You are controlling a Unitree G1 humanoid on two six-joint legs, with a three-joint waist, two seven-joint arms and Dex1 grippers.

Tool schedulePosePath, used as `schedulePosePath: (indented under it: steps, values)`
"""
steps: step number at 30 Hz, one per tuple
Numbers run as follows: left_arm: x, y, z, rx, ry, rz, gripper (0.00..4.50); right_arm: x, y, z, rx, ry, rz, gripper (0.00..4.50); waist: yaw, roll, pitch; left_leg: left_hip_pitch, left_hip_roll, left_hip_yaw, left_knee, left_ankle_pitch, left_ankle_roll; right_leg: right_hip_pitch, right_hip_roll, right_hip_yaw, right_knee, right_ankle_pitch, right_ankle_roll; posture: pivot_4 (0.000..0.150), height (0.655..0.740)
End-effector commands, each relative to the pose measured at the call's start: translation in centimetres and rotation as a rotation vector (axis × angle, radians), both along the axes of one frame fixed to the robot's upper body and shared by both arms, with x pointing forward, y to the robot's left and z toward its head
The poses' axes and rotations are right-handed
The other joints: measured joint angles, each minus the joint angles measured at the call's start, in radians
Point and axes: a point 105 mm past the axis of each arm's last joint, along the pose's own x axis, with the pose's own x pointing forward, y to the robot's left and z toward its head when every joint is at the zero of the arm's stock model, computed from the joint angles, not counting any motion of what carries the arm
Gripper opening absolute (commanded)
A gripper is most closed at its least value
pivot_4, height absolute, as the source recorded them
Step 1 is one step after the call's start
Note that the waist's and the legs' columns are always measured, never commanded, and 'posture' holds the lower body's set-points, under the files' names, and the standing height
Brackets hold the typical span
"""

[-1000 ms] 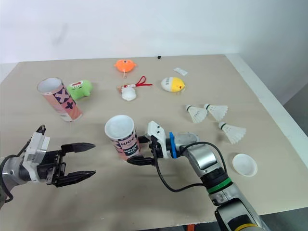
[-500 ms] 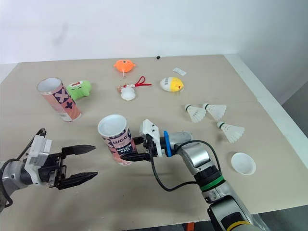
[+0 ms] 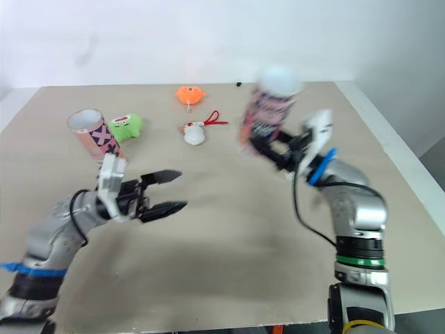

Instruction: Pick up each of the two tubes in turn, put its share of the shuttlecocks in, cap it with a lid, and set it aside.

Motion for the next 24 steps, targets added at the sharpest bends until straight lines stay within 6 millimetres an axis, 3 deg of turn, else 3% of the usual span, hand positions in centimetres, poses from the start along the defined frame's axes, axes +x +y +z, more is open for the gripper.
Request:
schedulePosePath:
  steps: [1,7,10,17,24]
  values:
    - [1.6,-2.5,1.6,-0.063,-0.029,-0.010,4.50,-0.7,-9.4,1.6,0.061,-0.059,-0.448,2.72,0.002,0.000,0.000,0.000,-0.001,0.000,0.000,0.000,0.000,0.001,-0.001,0.000,0.000,-0.001,0.001,0.150,0.7323]
    - [2.9,-5.8,4.4,-0.145,-0.059,-0.047,4.50,-2.2,-17.2,0.0,0.064,0.001,-0.805,2.72,-0.008,0.002,-0.001,0.001,-0.003,0.002,0.000,0.000,0.001,0.001,-0.002,0.005,-0.001,0.000,0.004,0.150,0.7323]
    - [3.0,-6.8,5.6,-0.161,-0.073,-0.069,4.50,-2.5,-19.9,-1.6,0.080,0.059,-0.916,2.72,-0.008,0.004,-0.001,0.003,-0.004,0.002,-0.001,0.000,0.001,0.003,-0.002,0.005,-0.001,0.000,0.004,0.150,0.7323]
    - [2.9,-7.9,5.2,-0.127,-0.081,-0.087,4.50,-2.4,-22.7,-7.2,0.140,0.240,-1.035,2.72,-0.011,0.005,-0.002,0.007,-0.005,0.002,-0.001,0.001,0.002,0.007,-0.002,0.006,-0.001,0.001,0.007,0.150,0.7323]
    - [2.6,-7.8,5.0,-0.129,-0.078,-0.085,4.50,-2.5,-23.2,-10.2,0.248,0.325,-1.040,2.72,-0.012,0.005,-0.002,0.006,-0.007,0.002,0.000,0.001,0.001,0.008,-0.003,0.008,-0.002,0.002,0.009,0.150,0.7323]
